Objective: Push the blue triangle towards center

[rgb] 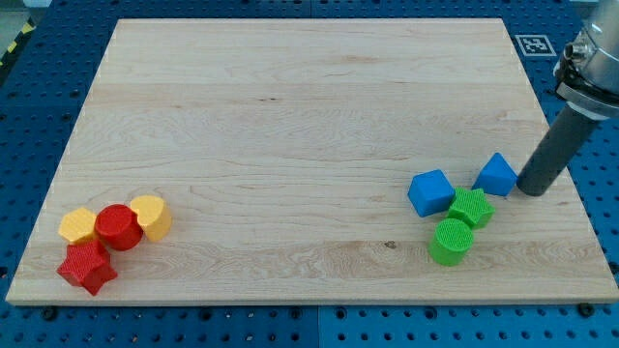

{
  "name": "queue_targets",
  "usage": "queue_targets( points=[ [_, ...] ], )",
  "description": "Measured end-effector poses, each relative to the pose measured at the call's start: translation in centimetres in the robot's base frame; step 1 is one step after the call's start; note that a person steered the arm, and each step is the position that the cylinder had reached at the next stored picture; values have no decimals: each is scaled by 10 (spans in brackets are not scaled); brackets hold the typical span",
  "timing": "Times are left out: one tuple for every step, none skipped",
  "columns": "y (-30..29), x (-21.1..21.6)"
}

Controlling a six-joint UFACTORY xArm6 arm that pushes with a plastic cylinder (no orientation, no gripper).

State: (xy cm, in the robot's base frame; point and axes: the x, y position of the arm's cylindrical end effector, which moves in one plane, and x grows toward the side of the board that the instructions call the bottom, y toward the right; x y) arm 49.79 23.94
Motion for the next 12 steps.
queue_targets(
  points=[
    [-17,-12],
    [-19,-11],
    [-7,-2],
    [10,27],
    [10,28],
    [-8,19],
    [-37,16],
    [-47,11],
    [-47,-16],
    [-52,-31],
    [-54,-24],
    [-65,-11]
  ],
)
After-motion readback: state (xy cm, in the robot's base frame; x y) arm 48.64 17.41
